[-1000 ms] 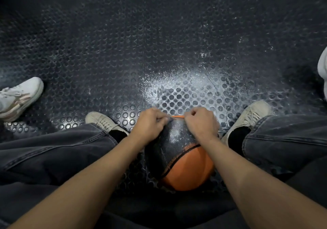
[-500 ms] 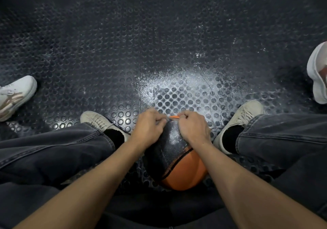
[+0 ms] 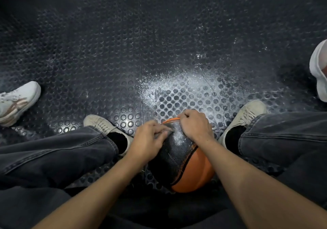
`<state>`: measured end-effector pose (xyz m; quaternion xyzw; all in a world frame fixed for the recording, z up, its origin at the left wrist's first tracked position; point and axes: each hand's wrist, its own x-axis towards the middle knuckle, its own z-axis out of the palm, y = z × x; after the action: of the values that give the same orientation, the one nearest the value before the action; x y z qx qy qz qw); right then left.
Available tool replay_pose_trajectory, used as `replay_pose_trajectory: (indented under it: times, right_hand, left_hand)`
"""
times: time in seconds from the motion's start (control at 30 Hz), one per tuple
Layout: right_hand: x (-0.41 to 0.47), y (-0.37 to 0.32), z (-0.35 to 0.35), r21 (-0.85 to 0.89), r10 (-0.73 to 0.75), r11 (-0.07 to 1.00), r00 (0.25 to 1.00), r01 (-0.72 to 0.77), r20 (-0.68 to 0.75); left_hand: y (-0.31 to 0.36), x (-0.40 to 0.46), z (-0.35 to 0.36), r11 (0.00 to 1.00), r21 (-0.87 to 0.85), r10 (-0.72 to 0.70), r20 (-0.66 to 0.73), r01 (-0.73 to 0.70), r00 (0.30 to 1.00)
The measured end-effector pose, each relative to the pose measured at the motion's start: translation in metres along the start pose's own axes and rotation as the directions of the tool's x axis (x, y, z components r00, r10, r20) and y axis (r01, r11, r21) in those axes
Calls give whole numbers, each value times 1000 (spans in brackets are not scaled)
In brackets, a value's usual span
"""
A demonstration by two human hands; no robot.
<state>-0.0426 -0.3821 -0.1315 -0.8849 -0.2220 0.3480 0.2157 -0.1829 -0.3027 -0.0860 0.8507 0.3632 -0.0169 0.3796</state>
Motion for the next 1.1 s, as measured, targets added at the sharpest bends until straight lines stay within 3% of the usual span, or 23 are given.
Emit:
replay_pose_trajectory:
  times: [0.1, 0.23, 0.3, 0.47, 0.57, 0.63, 0.7, 0.83, 0.93, 1.1]
  right_hand:
    - [-3, -4, 5, -17, 1, 1000, 1000, -1, 0]
    - [-2, -2, 4, -21, 23, 999, 999, -24, -39]
    - [3, 2, 3, -2, 16, 1000, 1000, -16, -18]
    - [3, 1, 5, 33, 23, 999, 1000, -22, -16]
    - [3, -1, 8, 33, 18, 999, 1000, -17, -23]
    - [4, -3, 11, 29, 6, 1000, 999, -5, -33]
    - [4, -3, 11, 24, 1, 1000, 999, 0, -34]
    - [1, -5, 9, 15, 8, 1000, 999, -8, -44]
    - [-2, -8, 8, -29, 33, 999, 998, -35, -49]
    - [-4, -6, -1, -13, 46, 999, 998, -46, -37]
  left_hand:
    - [-4, 27, 1, 987, 4, -161, -52, 162, 986]
    - [5, 10, -3, 998, -18, -57, 72, 59, 996]
    - [7, 1, -17, 993, -79, -82, 132, 93, 988]
    - [-18, 20, -45, 927, -126, -363, -70, 353, 929]
    - [-16, 16, -39, 843, -351, -410, 74, 409, 909]
    - [-15, 11, -32, 801, -393, -400, 212, 452, 892]
    - [-22, 9, -26, 850, -333, -367, 179, 407, 913]
    - [-24, 18, -26, 971, -46, -232, 62, 235, 971]
    - [-13, 21, -16, 994, 8, -112, 140, 112, 984]
    - [-5, -16, -5, 971, 76, 217, 122, -227, 968]
